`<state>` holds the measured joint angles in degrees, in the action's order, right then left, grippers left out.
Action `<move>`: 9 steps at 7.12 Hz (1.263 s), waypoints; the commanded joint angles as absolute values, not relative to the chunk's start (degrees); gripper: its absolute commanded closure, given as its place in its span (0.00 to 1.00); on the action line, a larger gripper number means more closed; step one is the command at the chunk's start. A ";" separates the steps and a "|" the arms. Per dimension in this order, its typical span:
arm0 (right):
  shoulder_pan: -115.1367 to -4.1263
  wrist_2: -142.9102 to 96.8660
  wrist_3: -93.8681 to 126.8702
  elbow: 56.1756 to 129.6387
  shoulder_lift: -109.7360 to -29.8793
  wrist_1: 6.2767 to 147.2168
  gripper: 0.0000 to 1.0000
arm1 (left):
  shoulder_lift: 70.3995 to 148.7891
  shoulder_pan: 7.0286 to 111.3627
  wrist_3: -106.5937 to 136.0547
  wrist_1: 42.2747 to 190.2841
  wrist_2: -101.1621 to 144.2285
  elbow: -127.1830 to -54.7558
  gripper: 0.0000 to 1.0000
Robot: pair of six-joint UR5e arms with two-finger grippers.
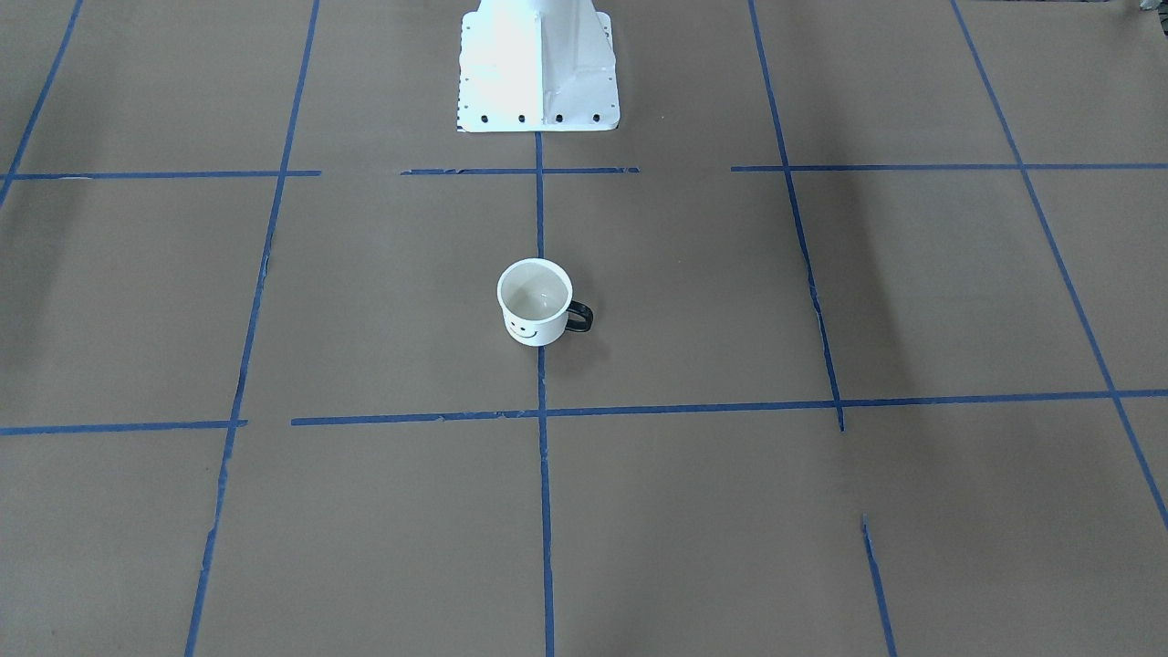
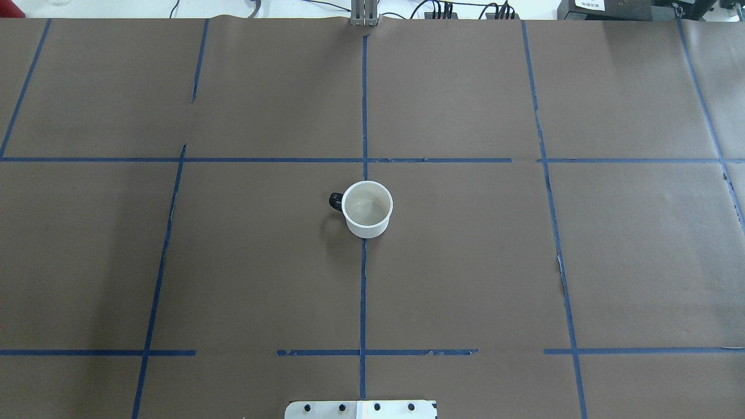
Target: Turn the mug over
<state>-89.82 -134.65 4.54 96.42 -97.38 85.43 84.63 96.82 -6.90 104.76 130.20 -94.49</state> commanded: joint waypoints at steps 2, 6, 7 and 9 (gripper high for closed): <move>-89.82 -134.65 4.48 96.42 -97.38 85.43 0.00 | 84.55 96.77 -6.59 104.85 130.25 -94.22 0.00; -89.82 -134.65 4.48 96.42 -97.38 85.43 0.00 | 84.55 96.77 -6.50 105.03 130.25 -93.69 0.00; -89.82 -134.65 4.48 96.42 -97.38 85.43 0.00 | 84.55 96.77 -6.50 104.94 130.25 -93.60 0.00; -89.82 -134.65 4.57 96.42 -97.38 85.43 0.00 | 84.64 96.77 -6.50 105.20 130.25 -92.73 0.00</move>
